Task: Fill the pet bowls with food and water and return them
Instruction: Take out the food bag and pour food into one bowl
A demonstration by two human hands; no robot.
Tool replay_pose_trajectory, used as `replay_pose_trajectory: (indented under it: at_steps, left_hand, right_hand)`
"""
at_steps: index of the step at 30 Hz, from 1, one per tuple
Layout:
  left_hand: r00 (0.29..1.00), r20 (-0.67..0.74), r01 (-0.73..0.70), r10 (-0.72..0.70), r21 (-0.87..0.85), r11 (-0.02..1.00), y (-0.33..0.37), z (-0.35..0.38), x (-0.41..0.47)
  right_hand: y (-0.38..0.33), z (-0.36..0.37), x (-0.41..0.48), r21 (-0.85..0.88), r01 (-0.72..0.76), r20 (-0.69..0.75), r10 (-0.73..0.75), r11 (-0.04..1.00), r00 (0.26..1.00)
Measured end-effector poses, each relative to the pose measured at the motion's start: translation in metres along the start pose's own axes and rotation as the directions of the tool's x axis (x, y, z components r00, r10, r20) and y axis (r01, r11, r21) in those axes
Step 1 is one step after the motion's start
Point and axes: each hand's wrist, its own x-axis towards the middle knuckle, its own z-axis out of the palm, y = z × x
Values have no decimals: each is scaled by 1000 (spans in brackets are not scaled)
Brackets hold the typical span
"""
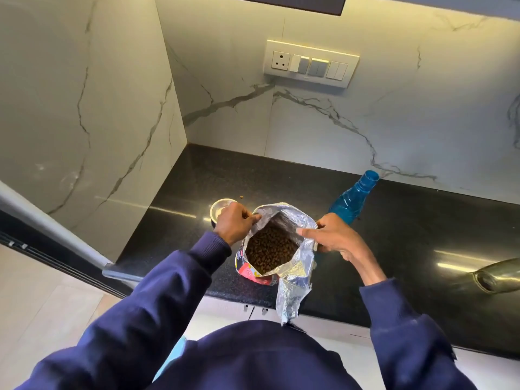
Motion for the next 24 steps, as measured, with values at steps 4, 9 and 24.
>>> replay_pose_trajectory:
  at_steps: [4, 9, 24]
  left_hand:
    - [995, -11, 98, -102, -198, 975, -5, 4, 0]
    - [991, 13, 124, -132, -447, 886, -8, 3, -1]
    - [867, 441, 499, -234, -768, 401, -25, 15, -4]
  right_hand:
    - [7, 6, 5, 149, -7, -95, 22, 989, 995]
    - [22, 16, 7, 640, -101, -31, 157, 762, 987]
    - [29, 27, 19, 784, -126, 164, -8, 608, 986]
